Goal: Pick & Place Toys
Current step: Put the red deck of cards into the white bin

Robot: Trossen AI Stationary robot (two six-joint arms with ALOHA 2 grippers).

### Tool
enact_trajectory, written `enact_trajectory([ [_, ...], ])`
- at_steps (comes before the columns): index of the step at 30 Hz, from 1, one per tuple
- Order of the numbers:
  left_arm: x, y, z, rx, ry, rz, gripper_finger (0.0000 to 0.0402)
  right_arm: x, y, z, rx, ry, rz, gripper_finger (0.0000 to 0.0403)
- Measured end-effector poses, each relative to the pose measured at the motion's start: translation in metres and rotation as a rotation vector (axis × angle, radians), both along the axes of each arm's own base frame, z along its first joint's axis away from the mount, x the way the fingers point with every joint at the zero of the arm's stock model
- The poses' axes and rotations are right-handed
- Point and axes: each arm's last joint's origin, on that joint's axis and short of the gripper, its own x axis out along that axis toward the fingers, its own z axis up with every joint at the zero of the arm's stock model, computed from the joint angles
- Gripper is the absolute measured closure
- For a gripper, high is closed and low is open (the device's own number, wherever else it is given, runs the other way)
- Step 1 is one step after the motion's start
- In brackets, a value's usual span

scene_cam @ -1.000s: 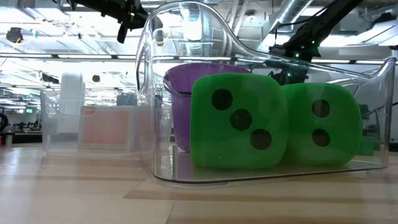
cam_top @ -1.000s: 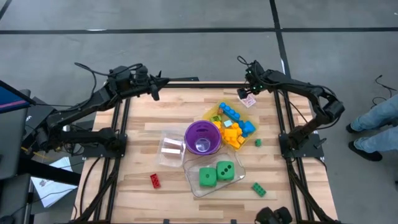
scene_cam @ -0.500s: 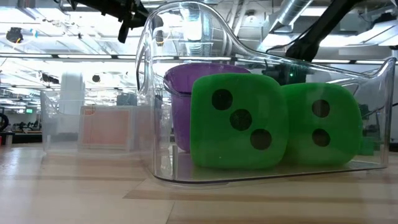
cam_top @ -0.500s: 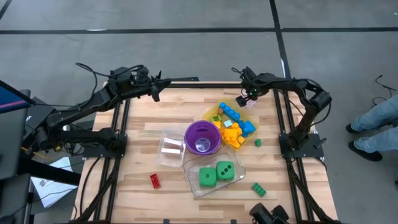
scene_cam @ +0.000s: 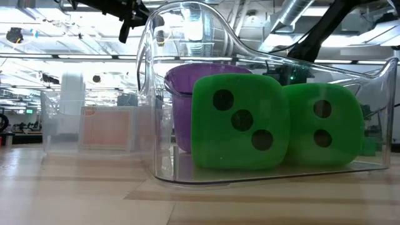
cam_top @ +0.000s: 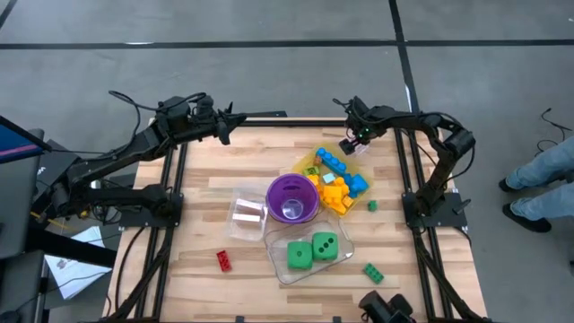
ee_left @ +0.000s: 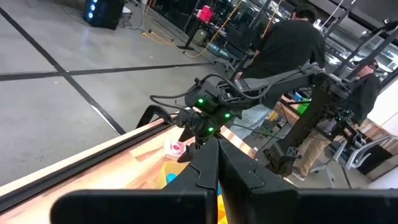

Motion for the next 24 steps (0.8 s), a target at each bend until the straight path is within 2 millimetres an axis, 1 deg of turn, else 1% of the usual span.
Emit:
enact_trajectory([
  [9,0.0017,-0.0026,0.0008,-0.002,-0.01,-0.013,0.0401,-0.0018,-0.002,-0.0001,-0.003,-0.006,-0.02,0.0023],
  [16,0.0031,-0.0048,0.0015,0.002,-0.016,-0.026,0.0401,0.0018,0.0028,-0.0043,-0.017,-0.009,0.009,0.0035],
  [20,0.0031,-0.0048,0.0016,0.002,-0.017,-0.025,0.0401,0.002,0.0037,-0.0047,-0.013,-0.007,0.007,0.0054],
  [24,0.0031,-0.0047,0.0016,0.003,-0.017,-0.025,0.0401,0.0008,0.005,-0.005,0.002,0.004,0.004,0.0086],
])
